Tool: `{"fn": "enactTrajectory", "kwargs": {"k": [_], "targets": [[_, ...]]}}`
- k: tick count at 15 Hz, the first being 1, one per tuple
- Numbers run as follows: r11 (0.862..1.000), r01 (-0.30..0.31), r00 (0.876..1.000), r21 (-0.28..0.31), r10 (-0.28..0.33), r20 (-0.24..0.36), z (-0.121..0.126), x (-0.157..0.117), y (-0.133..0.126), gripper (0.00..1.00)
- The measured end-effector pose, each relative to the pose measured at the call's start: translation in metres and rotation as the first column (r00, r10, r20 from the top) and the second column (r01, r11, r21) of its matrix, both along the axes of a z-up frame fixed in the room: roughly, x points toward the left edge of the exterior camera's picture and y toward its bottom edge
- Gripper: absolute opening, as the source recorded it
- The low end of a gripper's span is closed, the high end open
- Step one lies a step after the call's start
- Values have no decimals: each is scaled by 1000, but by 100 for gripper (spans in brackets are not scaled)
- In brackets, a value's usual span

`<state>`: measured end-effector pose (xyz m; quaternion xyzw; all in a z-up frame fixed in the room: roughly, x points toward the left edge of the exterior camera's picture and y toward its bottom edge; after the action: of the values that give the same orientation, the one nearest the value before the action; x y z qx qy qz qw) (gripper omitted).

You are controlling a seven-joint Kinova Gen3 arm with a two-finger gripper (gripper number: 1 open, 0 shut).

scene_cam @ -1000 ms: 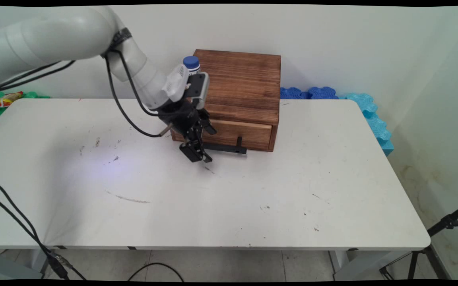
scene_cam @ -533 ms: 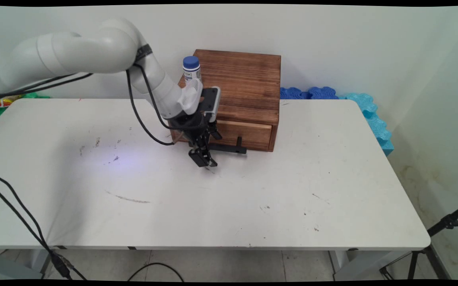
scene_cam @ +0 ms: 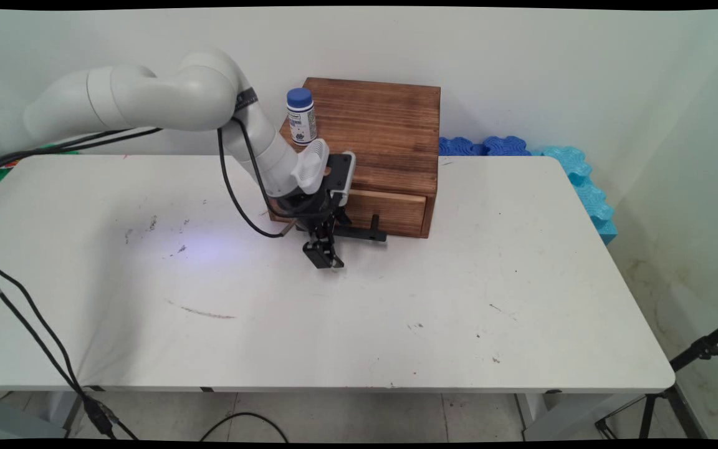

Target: Open the drawer

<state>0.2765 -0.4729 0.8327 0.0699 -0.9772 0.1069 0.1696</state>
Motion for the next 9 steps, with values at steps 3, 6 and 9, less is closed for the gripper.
{"fn": "enactTrajectory", "kwargs": {"k": [3,6,9], "targets": [[1000,-1,1000,1,1,7,-4,-2,-1,100],[1000,-6,1000,5,6,12,-7,-6,-1,100],[1000,-14,1000,11,14,14,-8,-9,2,100]]}}
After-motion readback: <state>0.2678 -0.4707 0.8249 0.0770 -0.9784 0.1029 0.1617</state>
